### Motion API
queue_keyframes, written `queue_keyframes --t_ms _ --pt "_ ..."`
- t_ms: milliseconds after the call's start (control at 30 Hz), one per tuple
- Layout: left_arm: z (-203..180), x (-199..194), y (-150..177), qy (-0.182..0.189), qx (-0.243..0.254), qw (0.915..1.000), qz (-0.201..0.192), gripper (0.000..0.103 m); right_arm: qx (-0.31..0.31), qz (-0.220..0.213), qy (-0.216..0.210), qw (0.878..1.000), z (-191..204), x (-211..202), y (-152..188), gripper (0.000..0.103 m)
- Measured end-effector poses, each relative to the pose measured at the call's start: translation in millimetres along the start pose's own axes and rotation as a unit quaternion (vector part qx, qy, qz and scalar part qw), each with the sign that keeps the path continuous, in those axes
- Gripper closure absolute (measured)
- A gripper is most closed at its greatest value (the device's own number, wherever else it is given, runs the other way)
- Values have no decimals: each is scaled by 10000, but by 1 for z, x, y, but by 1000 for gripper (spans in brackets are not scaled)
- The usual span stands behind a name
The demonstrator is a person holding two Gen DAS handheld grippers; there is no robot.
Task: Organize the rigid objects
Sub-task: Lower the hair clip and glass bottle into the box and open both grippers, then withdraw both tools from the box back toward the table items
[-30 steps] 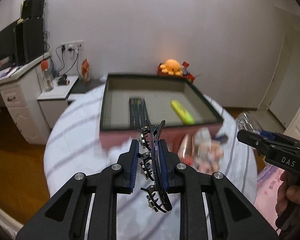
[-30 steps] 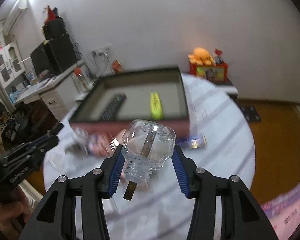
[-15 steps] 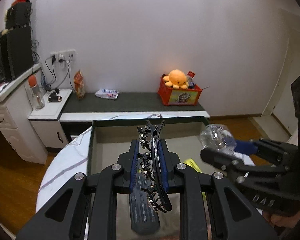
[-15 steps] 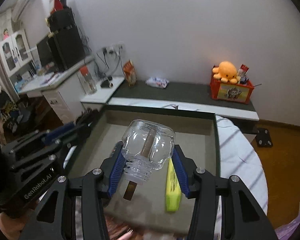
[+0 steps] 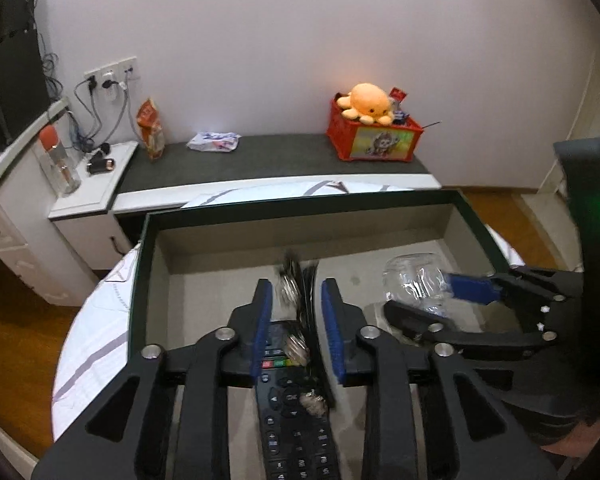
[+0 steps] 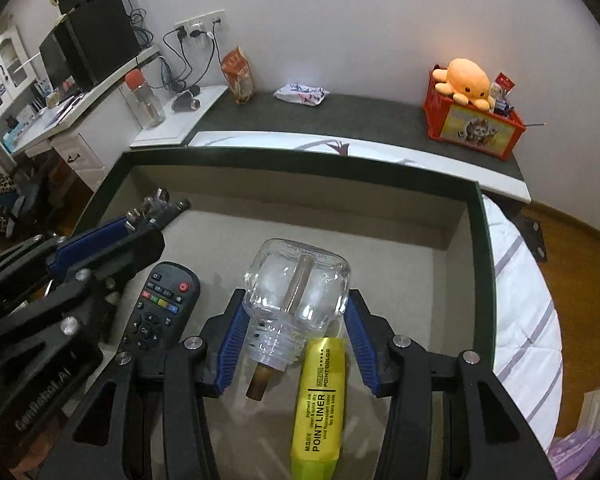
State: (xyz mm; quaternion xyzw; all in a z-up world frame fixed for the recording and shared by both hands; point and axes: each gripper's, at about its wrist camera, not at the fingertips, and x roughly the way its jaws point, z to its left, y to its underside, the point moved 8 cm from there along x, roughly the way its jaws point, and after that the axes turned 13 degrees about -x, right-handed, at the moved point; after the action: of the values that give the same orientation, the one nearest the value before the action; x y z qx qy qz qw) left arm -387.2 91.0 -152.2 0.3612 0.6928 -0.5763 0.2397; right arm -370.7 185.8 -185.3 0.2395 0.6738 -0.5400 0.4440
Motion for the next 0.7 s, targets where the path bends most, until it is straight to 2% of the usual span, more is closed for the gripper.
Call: queue_keyframes --t_ms 33,67,100,167,233,267,333,367,467,700 --pt "3 1 -1 -53 -30 10000 -1 66 40 -2 87 10000 -3 -2 1 46" --pt "7 0 -2 -160 -87 9998 -26 54 105 17 184 9998 -8 -3 3 42" --pt "11 -1 -3 -262 -123 9996 -57 47 168 38 247 9995 -11 -5 4 33" --pt "21 -7 -4 -351 -246 9990 -158 16 315 -44 208 9993 -19 -11 8 23" --pt "26 -16 -5 -285 -309 9988 -246 0 407 -178 37 9990 -19 -18 8 17" --pt "28 -22 -4 -287 -307 9986 -319 0 440 -243 -38 9987 -18 -23 9 14" --pt "29 -35 -1 -278 -291 9983 -414 0 419 -326 120 9985 -19 -35 12 1" --pt "31 -40 0 -281 -312 9981 -444 0 414 -381 172 9983 -19 -40 13 0" --pt "35 -61 5 -475 -338 9964 -613 0 586 -653 -18 9961 -14 -61 19 0" --pt "35 -126 26 -377 -376 9923 -1114 0 609 -1351 216 9887 11 -124 39 0"
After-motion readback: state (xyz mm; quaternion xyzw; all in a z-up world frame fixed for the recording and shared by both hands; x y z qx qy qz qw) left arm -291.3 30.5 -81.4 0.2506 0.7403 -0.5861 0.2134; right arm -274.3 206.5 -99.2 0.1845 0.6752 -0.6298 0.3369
